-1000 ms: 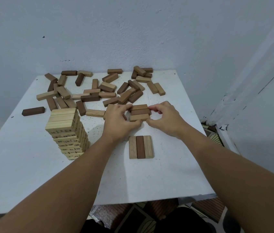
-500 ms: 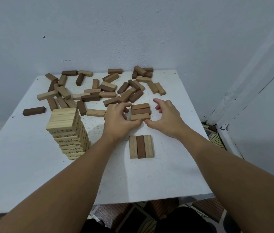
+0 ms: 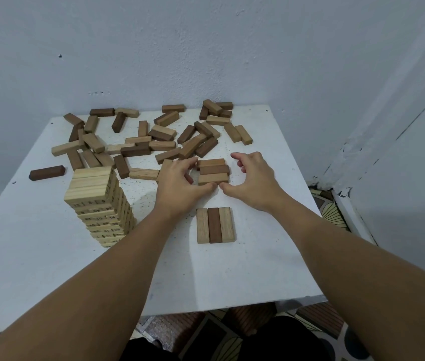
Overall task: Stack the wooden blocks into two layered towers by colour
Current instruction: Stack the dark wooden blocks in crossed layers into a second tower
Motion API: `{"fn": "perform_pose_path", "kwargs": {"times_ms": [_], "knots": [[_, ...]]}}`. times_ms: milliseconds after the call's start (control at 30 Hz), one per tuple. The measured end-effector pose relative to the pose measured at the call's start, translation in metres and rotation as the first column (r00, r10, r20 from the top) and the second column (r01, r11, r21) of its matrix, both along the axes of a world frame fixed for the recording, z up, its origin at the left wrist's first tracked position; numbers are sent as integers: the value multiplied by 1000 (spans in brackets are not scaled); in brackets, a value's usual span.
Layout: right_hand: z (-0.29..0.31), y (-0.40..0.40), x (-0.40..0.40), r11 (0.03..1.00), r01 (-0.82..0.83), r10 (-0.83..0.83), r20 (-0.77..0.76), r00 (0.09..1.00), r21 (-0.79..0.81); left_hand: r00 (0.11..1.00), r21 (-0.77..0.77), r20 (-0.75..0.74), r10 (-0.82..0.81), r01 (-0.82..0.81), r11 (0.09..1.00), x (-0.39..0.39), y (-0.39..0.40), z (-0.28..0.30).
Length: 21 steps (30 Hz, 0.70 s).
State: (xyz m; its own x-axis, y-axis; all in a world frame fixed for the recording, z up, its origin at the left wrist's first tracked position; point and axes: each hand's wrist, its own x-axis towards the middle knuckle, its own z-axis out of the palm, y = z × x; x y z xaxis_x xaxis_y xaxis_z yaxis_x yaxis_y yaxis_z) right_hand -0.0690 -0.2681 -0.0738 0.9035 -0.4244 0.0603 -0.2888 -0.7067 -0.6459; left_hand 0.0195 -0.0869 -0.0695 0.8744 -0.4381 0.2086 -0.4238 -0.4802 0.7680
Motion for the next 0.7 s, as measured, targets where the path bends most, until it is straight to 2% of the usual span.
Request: {"fn": "perform_pose_path", "kwargs": {"times_ms": [100,333,700], "knots": [[0,-1,-1,1000,-13,13,-22,1000,16,1000,-1,-8,-9,9,1000,0,0,1],[0,2,-6,998,60,-63,81,995,35,1000,-29,-22,5,-5,1000,-3,1,3],[2,3,-6,998,44,-48,82,995,48,999,-73,-46,-8,4,997,-2,1,2]]}}
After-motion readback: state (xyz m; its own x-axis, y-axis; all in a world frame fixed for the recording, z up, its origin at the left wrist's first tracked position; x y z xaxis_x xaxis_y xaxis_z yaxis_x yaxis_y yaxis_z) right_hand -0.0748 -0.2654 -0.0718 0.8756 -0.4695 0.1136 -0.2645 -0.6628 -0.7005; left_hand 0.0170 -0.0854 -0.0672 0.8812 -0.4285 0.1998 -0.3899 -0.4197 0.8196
